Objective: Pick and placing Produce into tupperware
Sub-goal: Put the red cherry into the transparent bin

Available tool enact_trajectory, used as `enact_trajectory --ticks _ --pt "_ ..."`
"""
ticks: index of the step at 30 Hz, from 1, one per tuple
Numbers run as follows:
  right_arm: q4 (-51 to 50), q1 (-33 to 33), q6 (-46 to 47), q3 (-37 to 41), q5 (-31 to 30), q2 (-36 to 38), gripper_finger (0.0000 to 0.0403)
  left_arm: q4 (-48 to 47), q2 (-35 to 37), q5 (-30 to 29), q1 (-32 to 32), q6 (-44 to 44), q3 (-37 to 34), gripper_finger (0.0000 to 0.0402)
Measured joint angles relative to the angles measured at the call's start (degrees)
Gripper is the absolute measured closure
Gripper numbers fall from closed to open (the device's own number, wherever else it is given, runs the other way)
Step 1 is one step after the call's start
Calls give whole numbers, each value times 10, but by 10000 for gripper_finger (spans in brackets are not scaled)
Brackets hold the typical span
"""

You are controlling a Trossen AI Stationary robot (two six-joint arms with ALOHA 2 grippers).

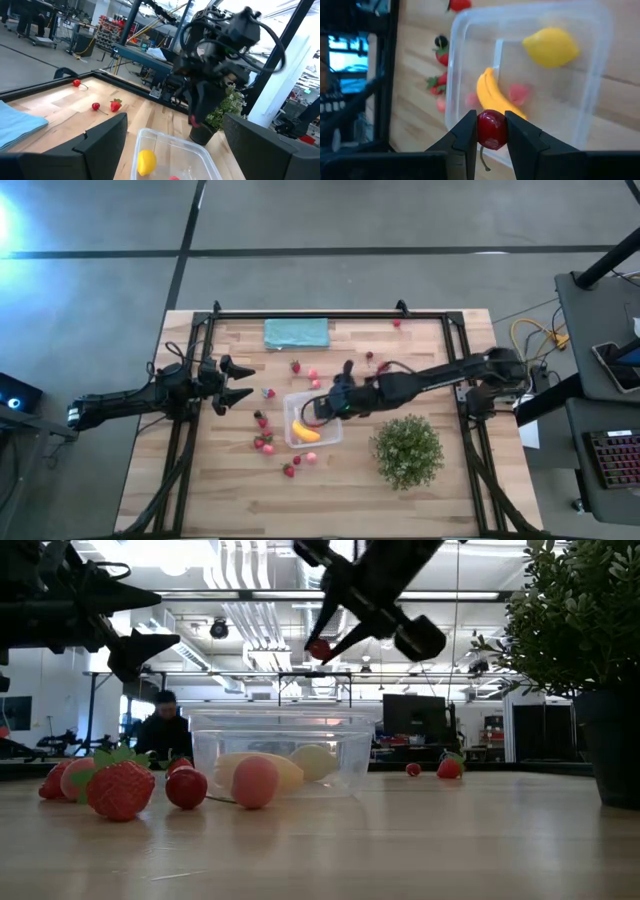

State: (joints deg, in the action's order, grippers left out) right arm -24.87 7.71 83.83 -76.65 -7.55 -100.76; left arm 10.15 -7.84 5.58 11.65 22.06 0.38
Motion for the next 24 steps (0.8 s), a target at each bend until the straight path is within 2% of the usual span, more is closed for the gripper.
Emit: enact_trajectory --ticks 7,12,17,20,24 --pt "-5 5 -50 -82 20 -80 321 0 0 0 0 0 0 88" --pt "-84 -2 -93 -148 20 -120 318 0 1 0 0 0 0 88" --pt "-248 -8 -106 -220 20 -148 294 0 0 0 0 0 0 88" --pt "-258 -8 -124 -245 35 -155 275 0 0 0 0 0 0 88" --pt "-256 -7 -155 -269 12 -156 247 1 0 0 0 0 0 88"
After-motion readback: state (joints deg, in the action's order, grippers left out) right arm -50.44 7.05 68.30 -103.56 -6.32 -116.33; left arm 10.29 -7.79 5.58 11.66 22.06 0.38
